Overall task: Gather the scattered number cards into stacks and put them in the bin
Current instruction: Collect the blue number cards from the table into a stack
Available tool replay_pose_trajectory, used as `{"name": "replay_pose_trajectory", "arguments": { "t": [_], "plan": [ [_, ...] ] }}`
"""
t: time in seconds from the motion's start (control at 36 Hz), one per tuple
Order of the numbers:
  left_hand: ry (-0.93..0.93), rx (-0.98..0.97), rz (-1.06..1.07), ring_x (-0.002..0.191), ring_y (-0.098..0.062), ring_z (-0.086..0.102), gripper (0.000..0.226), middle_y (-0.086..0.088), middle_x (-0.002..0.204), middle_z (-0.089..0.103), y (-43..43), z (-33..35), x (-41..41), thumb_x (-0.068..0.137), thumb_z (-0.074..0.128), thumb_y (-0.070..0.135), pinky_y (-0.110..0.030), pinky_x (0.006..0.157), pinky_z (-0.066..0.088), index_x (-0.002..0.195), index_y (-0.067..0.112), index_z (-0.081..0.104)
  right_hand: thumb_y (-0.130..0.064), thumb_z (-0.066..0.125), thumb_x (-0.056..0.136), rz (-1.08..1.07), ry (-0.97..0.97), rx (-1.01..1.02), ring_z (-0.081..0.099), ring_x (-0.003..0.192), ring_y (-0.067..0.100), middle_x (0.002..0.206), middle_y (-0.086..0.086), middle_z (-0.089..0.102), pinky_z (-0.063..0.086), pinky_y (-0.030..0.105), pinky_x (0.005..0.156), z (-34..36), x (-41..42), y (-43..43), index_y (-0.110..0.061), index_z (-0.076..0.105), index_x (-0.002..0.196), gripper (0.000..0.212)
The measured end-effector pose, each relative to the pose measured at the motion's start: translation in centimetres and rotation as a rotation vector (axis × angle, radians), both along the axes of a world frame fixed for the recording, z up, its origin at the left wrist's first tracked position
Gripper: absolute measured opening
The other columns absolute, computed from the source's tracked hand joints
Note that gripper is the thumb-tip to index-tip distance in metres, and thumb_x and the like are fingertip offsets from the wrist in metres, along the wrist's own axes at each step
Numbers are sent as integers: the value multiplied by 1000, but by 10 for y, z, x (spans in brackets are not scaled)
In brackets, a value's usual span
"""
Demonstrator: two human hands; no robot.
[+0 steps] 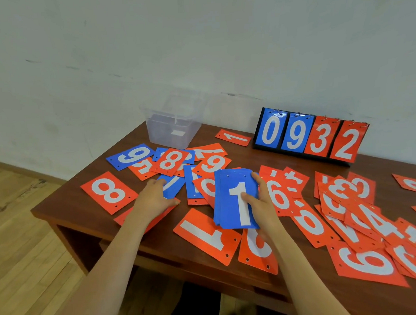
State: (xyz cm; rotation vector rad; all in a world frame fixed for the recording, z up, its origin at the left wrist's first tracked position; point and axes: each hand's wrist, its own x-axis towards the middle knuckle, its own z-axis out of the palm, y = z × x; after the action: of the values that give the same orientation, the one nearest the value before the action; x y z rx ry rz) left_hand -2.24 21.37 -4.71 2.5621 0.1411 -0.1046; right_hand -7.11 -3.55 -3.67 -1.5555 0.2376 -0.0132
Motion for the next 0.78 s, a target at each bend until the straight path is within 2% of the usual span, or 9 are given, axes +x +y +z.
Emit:
{"name": "replay_pose_trajectory", "arguments": {
  "t": [0.08, 0.19, 0.33, 0.39, 0.44, 0.53, 0.61, 0.69, 0.78],
  "plan": [
    [9, 161, -36, 122, -21, 49, 63, -8, 135, 49, -3, 6, -1, 83, 66, 40, -33, 97, 44, 135, 12, 44, -13, 54, 95, 2, -8, 0, 65, 89, 13, 119, -12, 43, 57, 24, 58, 0, -2, -1, -38, 32, 139, 55],
    [0, 263, -80, 107, -19, 56, 42, -8, 120, 57, -8, 14, -3, 89, 59, 36, -29, 88, 47, 123, 12, 53, -12, 54, 95, 5, -11, 8, 65, 89, 13, 119, -11, 44, 57, 26, 60, 1, -4, -2, -38, 32, 137, 55],
    [-123, 236, -37, 91, -17, 57, 22, -8, 100, 63, -10, 25, -4, 92, 51, 26, -28, 74, 47, 103, 10, 63, -13, 54, 95, 9, -13, 17, 66, 87, 14, 116, -11, 48, 57, 24, 57, 2, -6, -2, -39, 33, 137, 54],
    [-212, 231, -10, 92, -18, 57, 19, -8, 101, 62, -10, 31, -6, 93, 50, 23, -28, 70, 46, 100, 10, 62, -13, 54, 95, 10, -11, 22, 66, 86, 14, 111, -14, 49, 56, 24, 55, 3, -7, -2, -39, 32, 136, 53],
    [-321, 221, 14, 91, -17, 57, 20, -7, 106, 59, -11, 40, -10, 94, 48, 22, -26, 68, 44, 106, 11, 60, -13, 53, 95, 7, -9, 22, 66, 85, 13, 107, -17, 48, 56, 22, 54, 4, -6, -3, -38, 32, 137, 54],
    [-503, 135, 5, 94, -16, 57, 23, -6, 112, 54, -11, 51, -14, 95, 47, 19, -22, 67, 41, 114, 11, 58, -12, 53, 95, 4, -14, 17, 65, 83, 12, 105, -18, 47, 54, 21, 51, 5, -6, -4, -36, 31, 139, 54],
    [-584, -20, -43, 92, -10, 53, 22, -4, 112, 53, -13, 64, -19, 92, 51, 14, -20, 71, 41, 111, 14, 62, -12, 52, 96, -9, -19, 21, 65, 82, 11, 105, -20, 46, 54, 20, 50, 5, -6, -6, -37, 31, 140, 54],
    [-612, -225, -89, 94, -11, 54, 19, -3, 105, 59, -19, 80, -26, 87, 54, 6, -20, 76, 42, 95, 17, 68, -13, 51, 96, -34, -26, 13, 64, 80, 10, 108, -15, 46, 54, 20, 49, 7, -6, -12, -37, 30, 140, 55],
    [-512, -379, -170, 98, -11, 54, 22, 1, 103, 61, -23, 94, -33, 85, 54, 2, -21, 75, 47, 86, 18, 68, -12, 49, 97, -52, -51, 5, 63, 81, 10, 113, -10, 45, 53, 19, 48, 10, -6, -20, -36, 28, 141, 54]
  ]
}}
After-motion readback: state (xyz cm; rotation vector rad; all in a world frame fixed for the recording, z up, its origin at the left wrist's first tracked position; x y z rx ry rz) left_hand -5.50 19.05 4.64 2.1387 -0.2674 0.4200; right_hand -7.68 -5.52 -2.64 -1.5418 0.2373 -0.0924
